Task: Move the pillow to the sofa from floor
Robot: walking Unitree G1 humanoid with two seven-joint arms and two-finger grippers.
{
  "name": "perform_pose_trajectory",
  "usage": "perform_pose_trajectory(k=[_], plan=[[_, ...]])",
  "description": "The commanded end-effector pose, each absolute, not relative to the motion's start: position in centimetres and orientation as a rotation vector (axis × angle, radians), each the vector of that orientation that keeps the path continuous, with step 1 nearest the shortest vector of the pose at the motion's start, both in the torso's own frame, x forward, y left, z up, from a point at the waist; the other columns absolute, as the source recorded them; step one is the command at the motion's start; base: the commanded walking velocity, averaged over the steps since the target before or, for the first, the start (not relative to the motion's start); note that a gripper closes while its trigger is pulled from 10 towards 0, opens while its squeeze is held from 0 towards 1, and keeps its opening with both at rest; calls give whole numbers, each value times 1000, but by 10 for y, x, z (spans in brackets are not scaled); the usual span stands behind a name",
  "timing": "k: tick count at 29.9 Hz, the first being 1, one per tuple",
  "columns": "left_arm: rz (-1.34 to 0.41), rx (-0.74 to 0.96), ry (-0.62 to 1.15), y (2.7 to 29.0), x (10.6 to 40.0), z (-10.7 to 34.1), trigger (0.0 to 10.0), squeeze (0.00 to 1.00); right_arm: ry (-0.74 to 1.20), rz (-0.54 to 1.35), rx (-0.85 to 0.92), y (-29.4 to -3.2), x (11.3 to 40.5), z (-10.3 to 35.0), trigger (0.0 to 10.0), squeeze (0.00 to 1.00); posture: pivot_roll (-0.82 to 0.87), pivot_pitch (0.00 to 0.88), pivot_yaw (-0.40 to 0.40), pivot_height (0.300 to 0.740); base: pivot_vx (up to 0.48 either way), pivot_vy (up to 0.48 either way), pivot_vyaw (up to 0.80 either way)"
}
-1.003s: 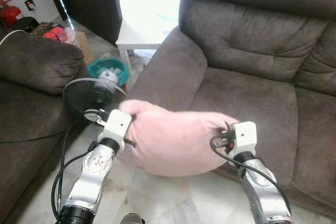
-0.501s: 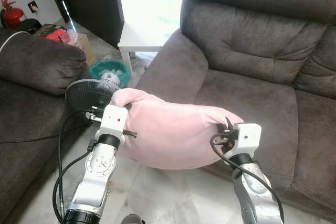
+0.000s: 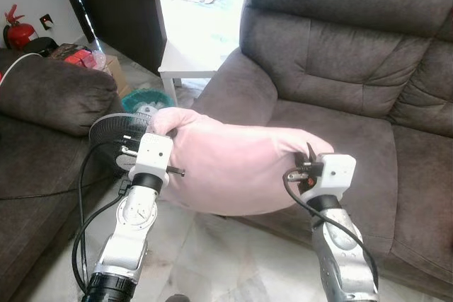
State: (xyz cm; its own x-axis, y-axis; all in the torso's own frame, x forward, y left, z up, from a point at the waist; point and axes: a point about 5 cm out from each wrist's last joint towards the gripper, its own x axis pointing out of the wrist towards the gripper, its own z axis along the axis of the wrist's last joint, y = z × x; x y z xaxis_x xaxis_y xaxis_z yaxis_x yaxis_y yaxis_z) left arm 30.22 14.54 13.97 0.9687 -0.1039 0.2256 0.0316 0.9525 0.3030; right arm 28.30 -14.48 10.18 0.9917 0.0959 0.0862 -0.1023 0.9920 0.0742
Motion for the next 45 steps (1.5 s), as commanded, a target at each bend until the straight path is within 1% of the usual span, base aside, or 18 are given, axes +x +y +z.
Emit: perform_pose_trajectory(k=[1, 8, 14, 18, 26, 31, 40, 45], plan=[[-60, 316, -293, 146, 306, 150, 10000, 0, -163, 99, 71, -144, 288, 117, 10000, 0, 124, 0, 13, 740, 0, 0, 0], [-48, 316, -290, 143, 315, 149, 10000, 0, -194, 96, 49, -154, 296, 127, 10000, 0, 94, 0, -6, 740, 0, 0, 0], [-44, 304, -306, 137, 320, 152, 10000, 0, -222, 101, 38, -152, 306, 137, 10000, 0, 91, 0, -29, 740, 0, 0, 0], [-29, 302, -316, 137, 322, 154, 10000, 0, -218, 97, 39, -155, 309, 138, 10000, 0, 94, 0, -47, 740, 0, 0, 0], [-13, 302, -317, 140, 323, 154, 10000, 0, -198, 93, 32, -160, 309, 136, 10000, 0, 97, 14, -39, 740, 0, 0, 0], [-61, 295, -306, 139, 322, 152, 10000, 0, -184, 102, 30, -157, 308, 132, 10000, 0, 102, 35, -28, 740, 0, 0, -773], [-56, 329, -312, 140, 319, 153, 10000, 0, -176, 91, 23, -161, 306, 130, 10000, 0, 108, 55, -25, 740, 0, 0, -753], [-56, 327, -303, 141, 319, 152, 10000, 0, -174, 88, 20, -162, 306, 130, 10000, 0, 114, 56, -27, 740, 0, -388, -750]])
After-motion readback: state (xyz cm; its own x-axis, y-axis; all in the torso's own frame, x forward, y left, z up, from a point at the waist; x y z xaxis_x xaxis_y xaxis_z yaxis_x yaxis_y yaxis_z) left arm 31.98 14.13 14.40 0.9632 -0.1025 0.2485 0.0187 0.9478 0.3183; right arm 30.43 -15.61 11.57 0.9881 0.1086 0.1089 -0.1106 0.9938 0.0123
